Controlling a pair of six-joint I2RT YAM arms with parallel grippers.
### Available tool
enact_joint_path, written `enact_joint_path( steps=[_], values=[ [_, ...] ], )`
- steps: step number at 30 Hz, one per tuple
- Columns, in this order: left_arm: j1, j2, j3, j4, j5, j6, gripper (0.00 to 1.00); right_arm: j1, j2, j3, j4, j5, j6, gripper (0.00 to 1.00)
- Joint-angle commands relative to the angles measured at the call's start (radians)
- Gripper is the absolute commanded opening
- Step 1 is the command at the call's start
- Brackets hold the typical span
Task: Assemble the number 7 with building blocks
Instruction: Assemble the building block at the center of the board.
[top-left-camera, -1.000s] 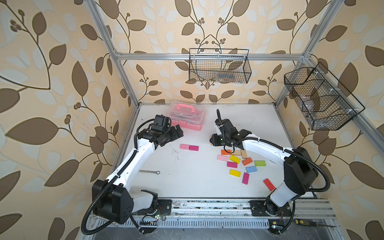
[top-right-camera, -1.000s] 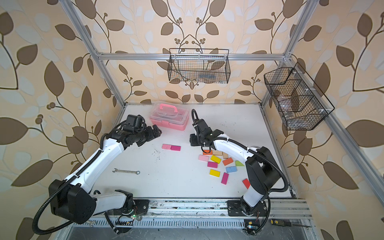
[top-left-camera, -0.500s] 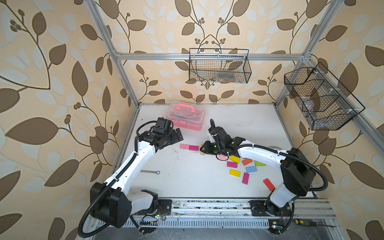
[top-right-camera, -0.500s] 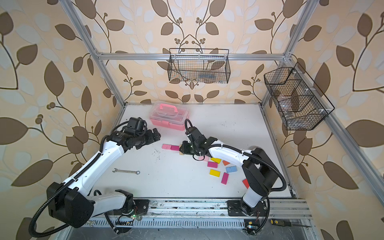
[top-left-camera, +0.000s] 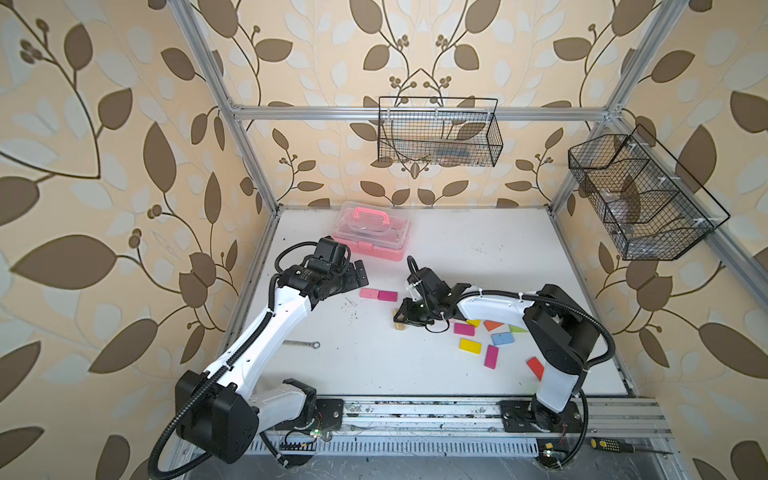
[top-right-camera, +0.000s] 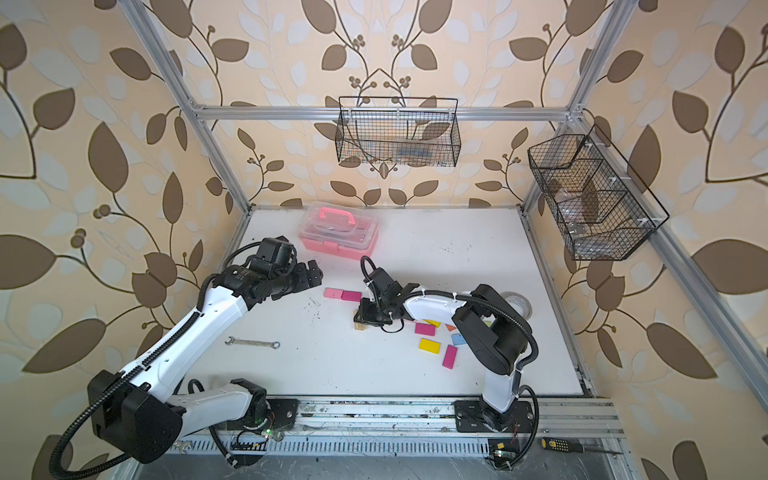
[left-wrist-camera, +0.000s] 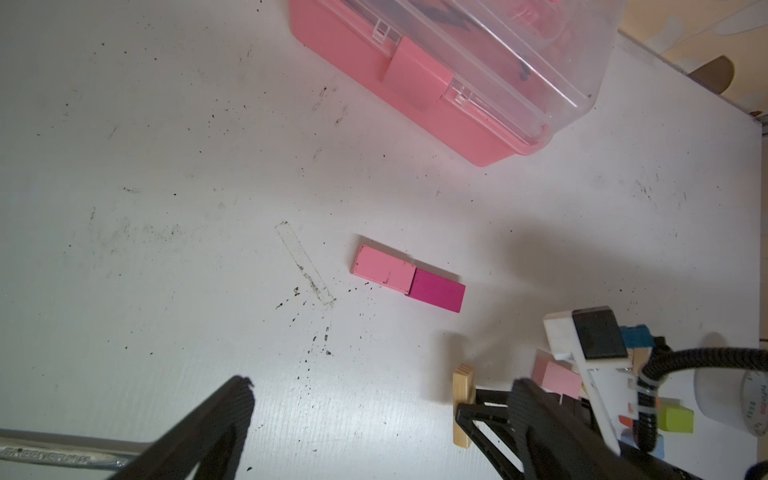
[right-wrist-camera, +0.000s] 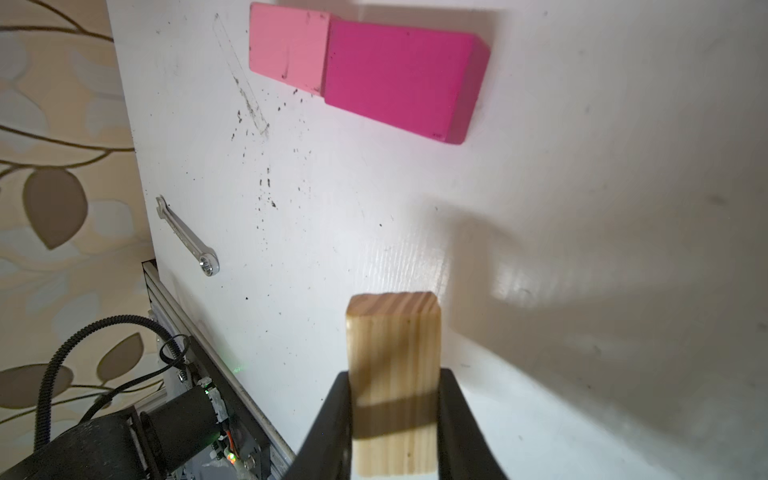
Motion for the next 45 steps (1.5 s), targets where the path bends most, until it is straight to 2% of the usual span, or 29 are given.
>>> enact_joint_path(
  steps=[1, 13, 28, 31, 37, 45],
  values=[
    [-0.01, -0.029, -0.012, -0.016, -0.011, 0.019, 0.99, 0.004, 0.019, -0.002, 0.031, 0.033, 0.03, 0.24],
    [-0.012, -0.019, -0.006, -0.018, -0.007, 0.021, 0.99, -0.006, 0.07, -0.004, 0.053, 0.087, 0.058, 0.25],
    [-0.018, -0.012, -0.001, -0.019, -0.004, 0.024, 0.99, -0.008, 0.11, 0.017, 0.083, 0.07, 0.079, 0.29],
    [-0.018, -0.01, -0.001, -0.016, -0.004, 0.023, 0.99, -0.008, 0.111, 0.015, 0.09, 0.063, 0.081, 0.32],
    [-0.02, -0.007, -0.001, -0.012, 0.0, 0.025, 0.99, -0.011, 0.108, 0.003, 0.136, 0.064, 0.111, 0.53],
    [-0.033, -0.005, 0.0, -0.016, 0.02, 0.054, 0.99, -0.017, 0.065, -0.049, 0.2, 0.074, 0.141, 0.57]
  ],
)
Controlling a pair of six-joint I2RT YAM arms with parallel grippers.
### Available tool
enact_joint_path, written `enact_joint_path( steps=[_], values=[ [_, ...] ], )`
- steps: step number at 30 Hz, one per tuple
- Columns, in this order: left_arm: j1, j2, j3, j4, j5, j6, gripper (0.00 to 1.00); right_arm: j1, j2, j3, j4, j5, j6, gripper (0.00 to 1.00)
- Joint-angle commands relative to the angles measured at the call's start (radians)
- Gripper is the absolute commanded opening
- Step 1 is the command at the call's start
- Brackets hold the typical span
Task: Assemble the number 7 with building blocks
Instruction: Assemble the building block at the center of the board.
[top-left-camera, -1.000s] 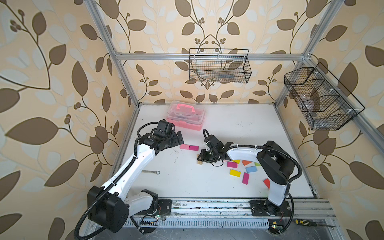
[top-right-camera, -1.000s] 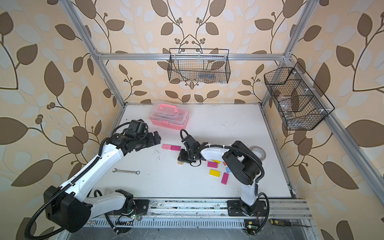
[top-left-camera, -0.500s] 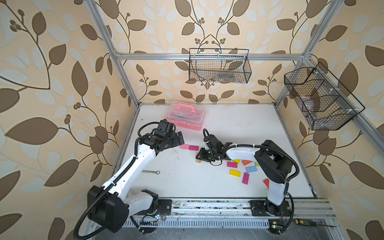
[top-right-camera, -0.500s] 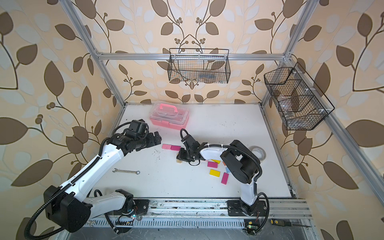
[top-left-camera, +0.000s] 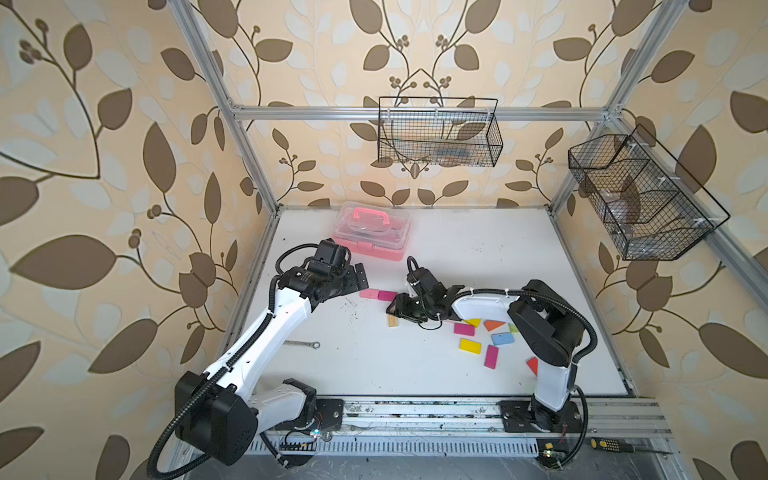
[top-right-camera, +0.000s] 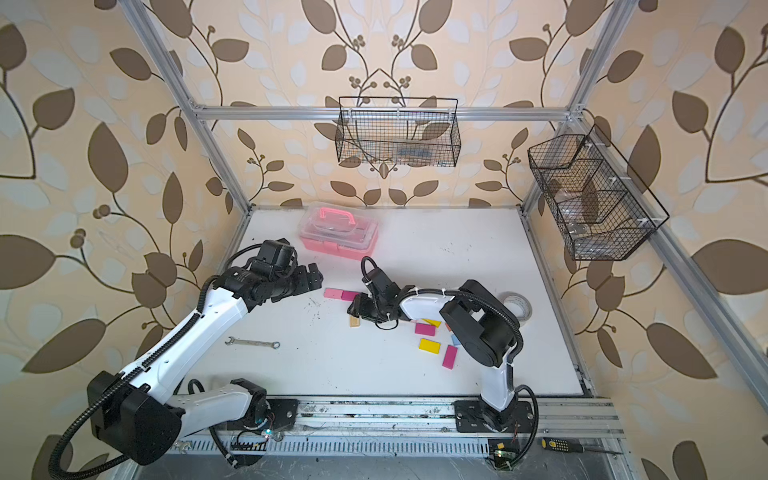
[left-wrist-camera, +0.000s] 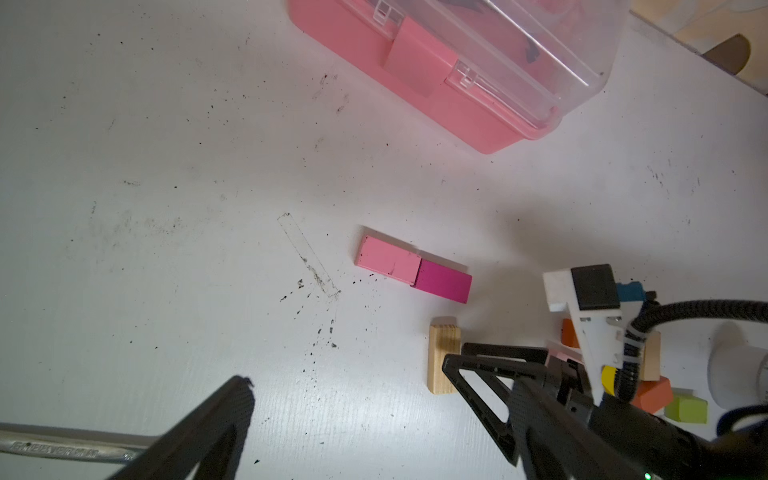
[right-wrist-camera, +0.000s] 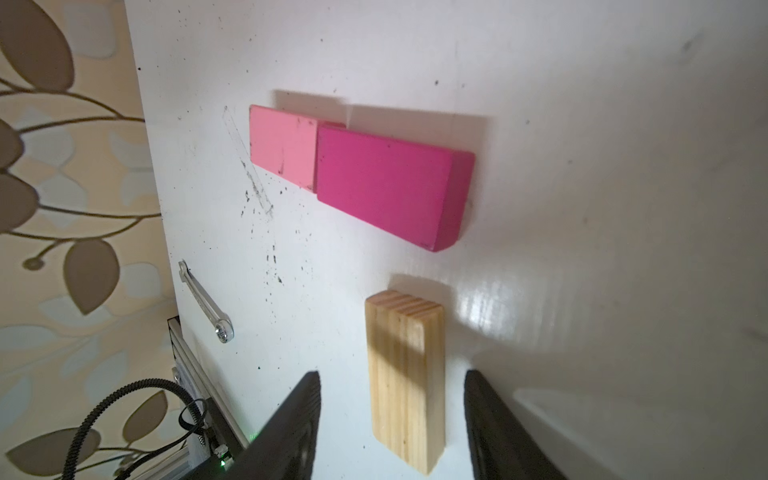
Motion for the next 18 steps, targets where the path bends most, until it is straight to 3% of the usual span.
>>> enact_joint_path(
  steps=[1, 7, 18],
  values=[
    [-0.026, -0.002, 0.011, -0.021, 0.015, 0.041, 0.99, -0.011, -0.042, -0.062, 0.033, 0.044, 0.036, 0.57],
    [-0.063, 0.013, 0.01, -0.083, 0.073, 0.029, 0.94, -0.072, -0.271, -0.177, 0.057, 0.147, 0.065, 0.59],
    [-0.292, 0.448, 0.176, -0.224, 0.181, -0.034, 0.87, -0.202, -0.566, -0.301, -0.102, 0.201, -0.006, 0.59]
  ],
)
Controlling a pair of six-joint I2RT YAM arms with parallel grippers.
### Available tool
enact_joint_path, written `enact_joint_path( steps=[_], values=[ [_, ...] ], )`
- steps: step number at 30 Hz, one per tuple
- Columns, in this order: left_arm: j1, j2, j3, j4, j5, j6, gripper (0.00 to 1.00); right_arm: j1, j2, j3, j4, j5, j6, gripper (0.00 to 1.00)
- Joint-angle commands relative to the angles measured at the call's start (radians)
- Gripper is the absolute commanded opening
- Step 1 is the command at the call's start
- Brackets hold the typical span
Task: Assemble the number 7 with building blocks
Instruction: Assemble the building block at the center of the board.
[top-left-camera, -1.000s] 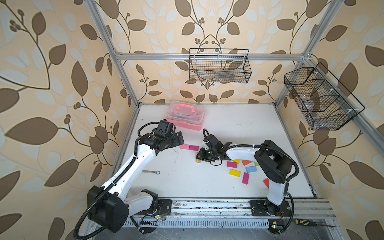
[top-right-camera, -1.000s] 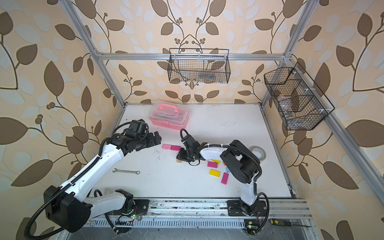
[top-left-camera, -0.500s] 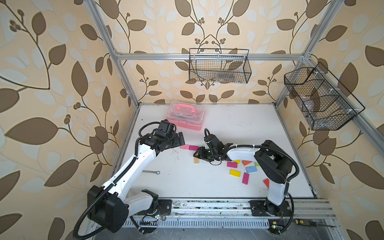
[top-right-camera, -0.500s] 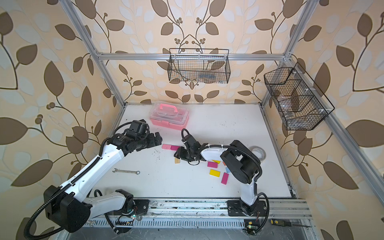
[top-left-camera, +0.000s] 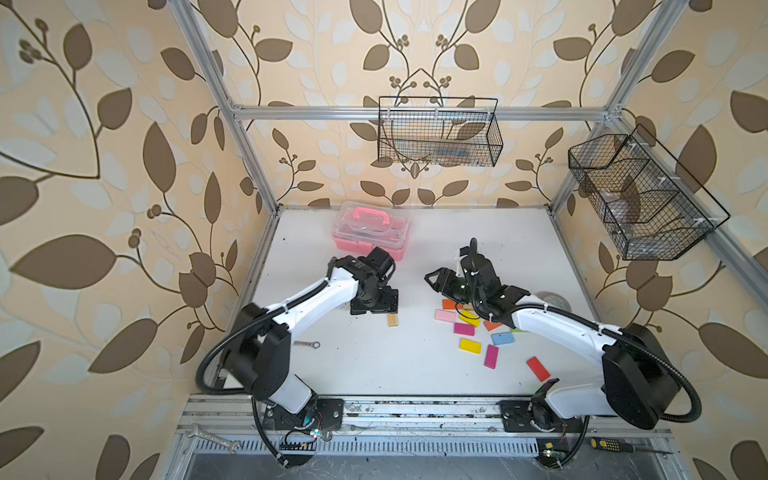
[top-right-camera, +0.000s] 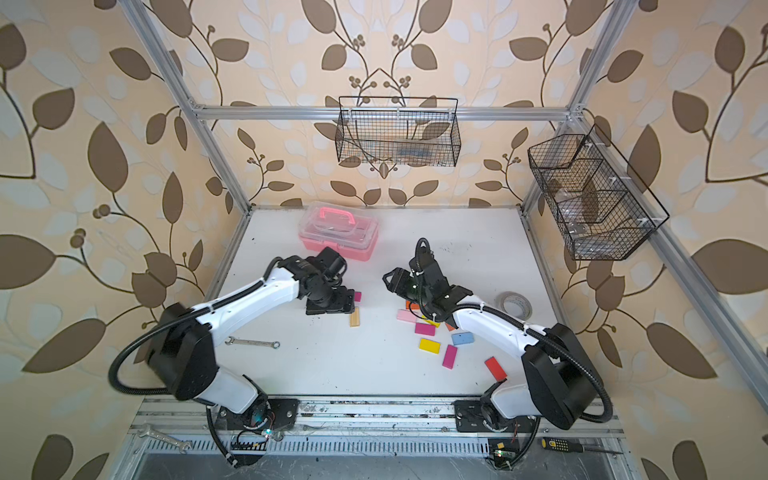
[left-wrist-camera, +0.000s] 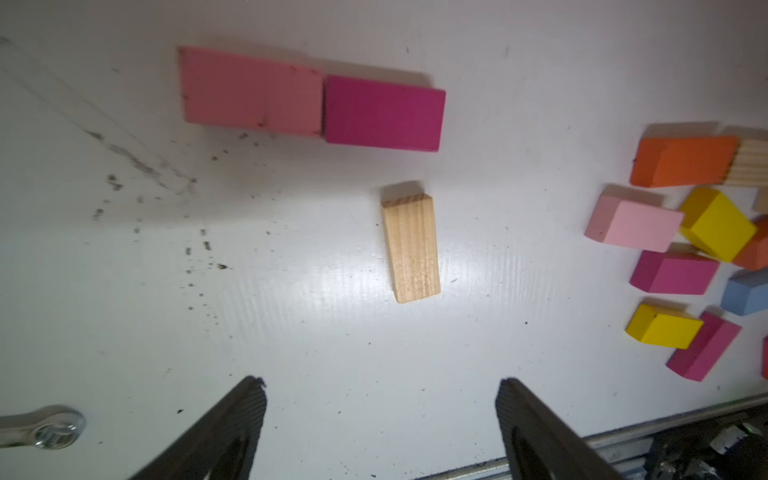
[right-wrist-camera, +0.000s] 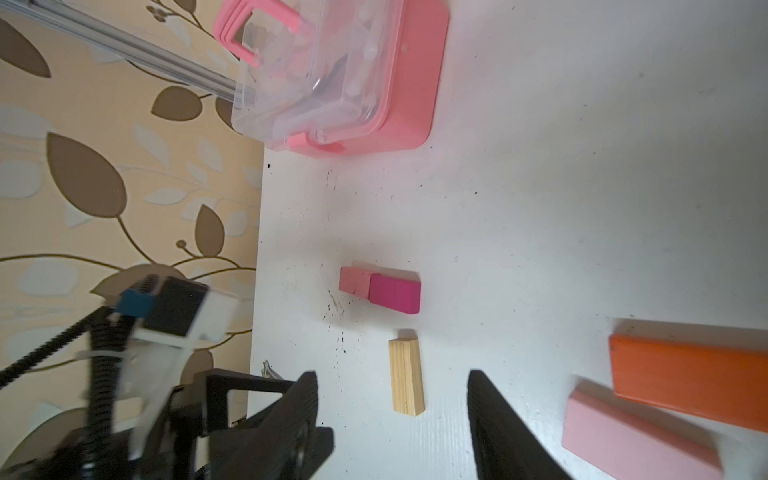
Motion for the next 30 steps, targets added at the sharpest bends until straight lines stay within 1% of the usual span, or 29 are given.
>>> enact_joint_path(
  steps=[1, 3, 9, 15, 21, 27, 30],
  values=[
    [-0.026, 0.043, 0.044, -0.067, 0.05, -0.046, 0.86, -0.013, -0.035, -0.059, -0.079, 0.022, -0.014, 0.59],
    [-0.031, 0.074, 0.053, -0.053, 0.065, -0.067, 0.83, -0.014, -0.057, -0.077, -0.084, 0.014, -0.019, 0.59],
    [-0.042, 0.162, 0.045, 0.002, 0.076, -0.106, 0.81, -0.024, -0.126, -0.135, -0.072, 0.008, -0.019, 0.59],
    [-0.042, 0.21, 0.053, 0.041, 0.078, -0.109, 0.76, -0.032, -0.181, -0.181, -0.076, 0.004, -0.019, 0.58],
    [-0.042, 0.253, 0.088, 0.03, 0.049, -0.091, 0.71, -0.038, -0.237, -0.232, -0.069, 0.023, 0.003, 0.58],
    [-0.041, 0.302, 0.143, 0.001, 0.003, -0.068, 0.63, -0.038, -0.236, -0.247, -0.052, 0.014, 0.008, 0.57],
    [-0.037, 0.312, 0.16, -0.013, -0.008, -0.058, 0.63, -0.038, -0.218, -0.245, -0.035, -0.002, 0.007, 0.57]
  ],
)
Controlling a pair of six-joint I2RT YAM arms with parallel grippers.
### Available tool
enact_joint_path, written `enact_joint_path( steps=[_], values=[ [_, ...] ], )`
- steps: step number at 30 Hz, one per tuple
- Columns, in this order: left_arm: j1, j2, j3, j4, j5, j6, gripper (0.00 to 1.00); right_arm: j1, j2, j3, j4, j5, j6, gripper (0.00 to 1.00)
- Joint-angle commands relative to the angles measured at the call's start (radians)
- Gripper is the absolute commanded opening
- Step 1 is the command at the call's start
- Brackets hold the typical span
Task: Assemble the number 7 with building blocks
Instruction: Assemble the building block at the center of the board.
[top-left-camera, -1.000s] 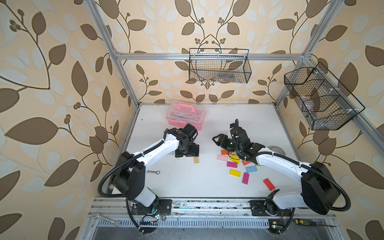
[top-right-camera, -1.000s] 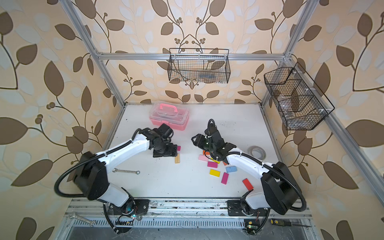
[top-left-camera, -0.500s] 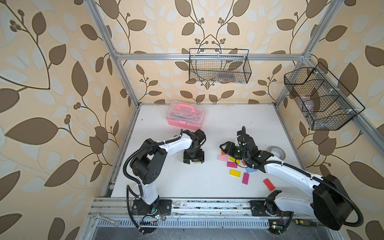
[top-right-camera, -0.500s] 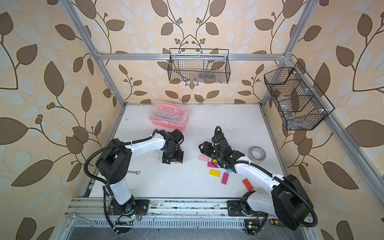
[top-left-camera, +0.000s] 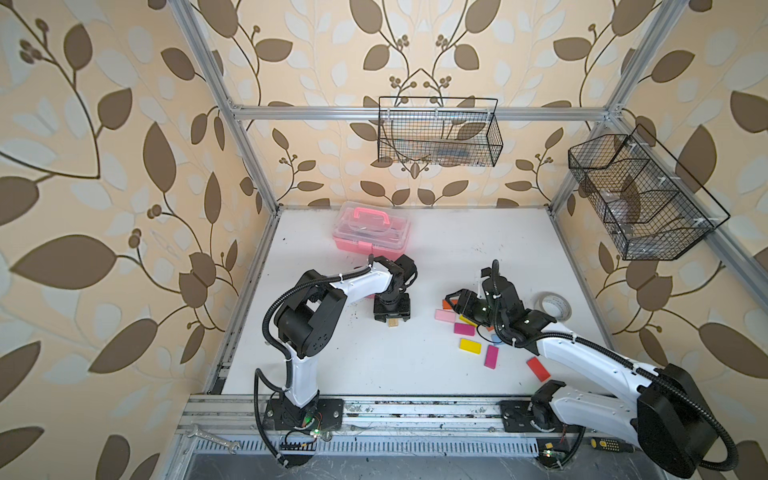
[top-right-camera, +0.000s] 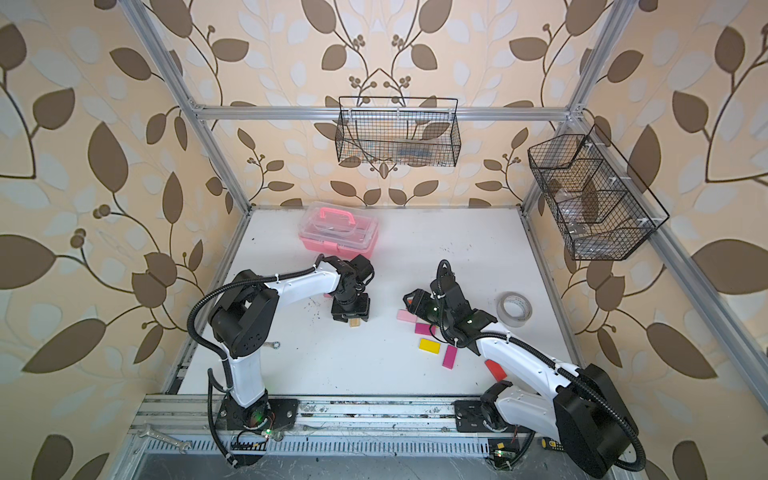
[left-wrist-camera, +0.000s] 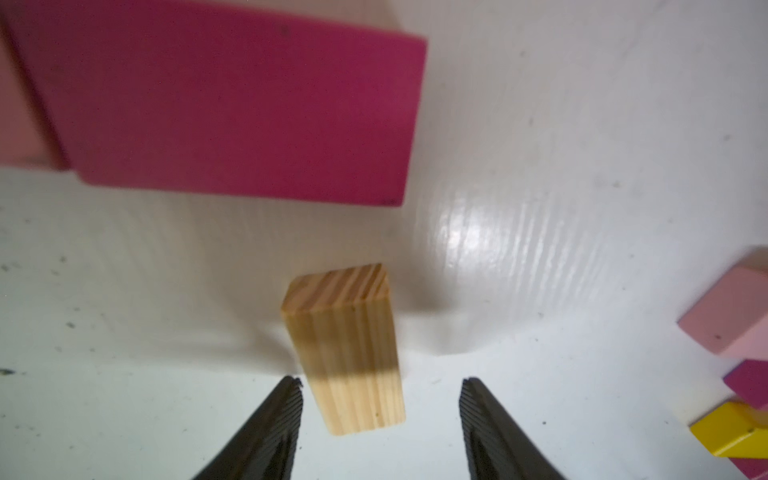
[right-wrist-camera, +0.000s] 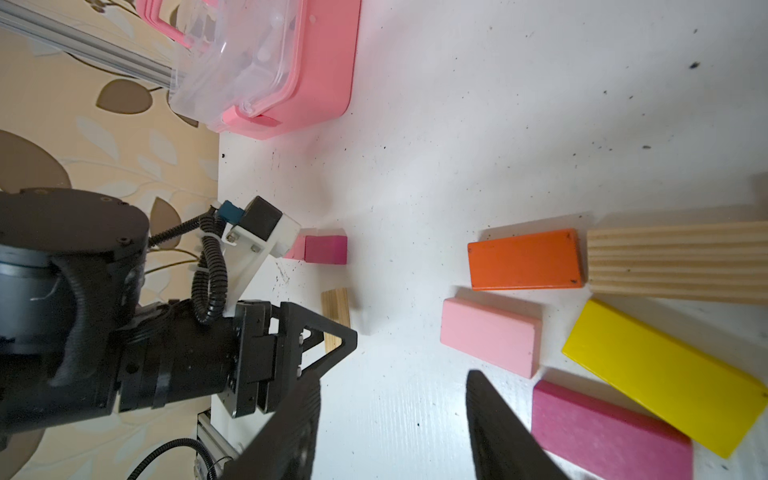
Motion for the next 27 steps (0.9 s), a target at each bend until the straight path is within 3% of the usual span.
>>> enact_joint_path(
  steps=[1, 7, 21, 27],
  values=[
    [0.004, 0.008, 0.032, -0.054, -0.04, 0.023, 0.63, -0.003, 0.022, -0.007, 0.029, -0.011, 0.015, 0.57],
    [0.016, 0.022, 0.037, -0.063, -0.045, 0.037, 0.62, -0.01, 0.06, 0.005, 0.058, -0.032, 0.015, 0.56],
    [0.02, 0.051, 0.064, -0.092, -0.079, 0.084, 0.38, -0.021, 0.122, 0.047, 0.085, -0.054, 0.006, 0.54],
    [0.026, 0.057, 0.072, -0.101, -0.086, 0.108, 0.36, -0.021, 0.129, 0.047, 0.097, -0.049, 0.012, 0.52]
  ],
)
